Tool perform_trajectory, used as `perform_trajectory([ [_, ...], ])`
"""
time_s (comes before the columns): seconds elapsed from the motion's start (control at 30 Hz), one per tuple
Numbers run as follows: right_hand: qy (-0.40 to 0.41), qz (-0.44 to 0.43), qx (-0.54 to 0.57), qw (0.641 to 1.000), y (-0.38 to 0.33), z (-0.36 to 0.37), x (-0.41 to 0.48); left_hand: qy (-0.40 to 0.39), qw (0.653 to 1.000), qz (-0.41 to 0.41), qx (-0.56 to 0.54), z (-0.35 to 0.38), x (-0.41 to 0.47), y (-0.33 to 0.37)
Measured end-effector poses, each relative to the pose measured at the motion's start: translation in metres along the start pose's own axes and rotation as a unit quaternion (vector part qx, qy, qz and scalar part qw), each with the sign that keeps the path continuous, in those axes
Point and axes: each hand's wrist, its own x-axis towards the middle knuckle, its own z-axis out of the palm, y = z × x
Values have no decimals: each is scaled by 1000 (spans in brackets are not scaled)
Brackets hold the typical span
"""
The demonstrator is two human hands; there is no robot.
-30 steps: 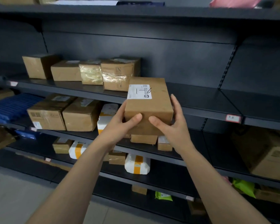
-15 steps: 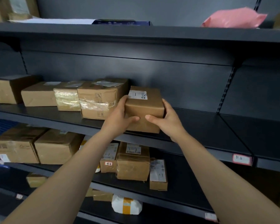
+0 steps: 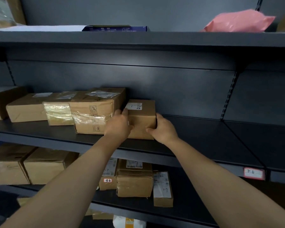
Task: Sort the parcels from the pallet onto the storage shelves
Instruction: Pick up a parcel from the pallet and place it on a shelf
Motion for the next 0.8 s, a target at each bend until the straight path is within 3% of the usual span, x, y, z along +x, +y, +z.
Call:
perform_trajectory([
  [0.23,-16,20,-222,975,-1,-12,-38,60,982,122,129,3,-22,-4],
  [0.37,19,63,-298,952,1,-25,-86,70,965,221,120,10,-46,-2],
  [0.6,55,182,-367,911,10,-44,-204,-16,939,339,49,21,-115,37],
  [0.8,40,321,-384,865,26,-72,-332,-57,892,449,19,28,-197,91],
])
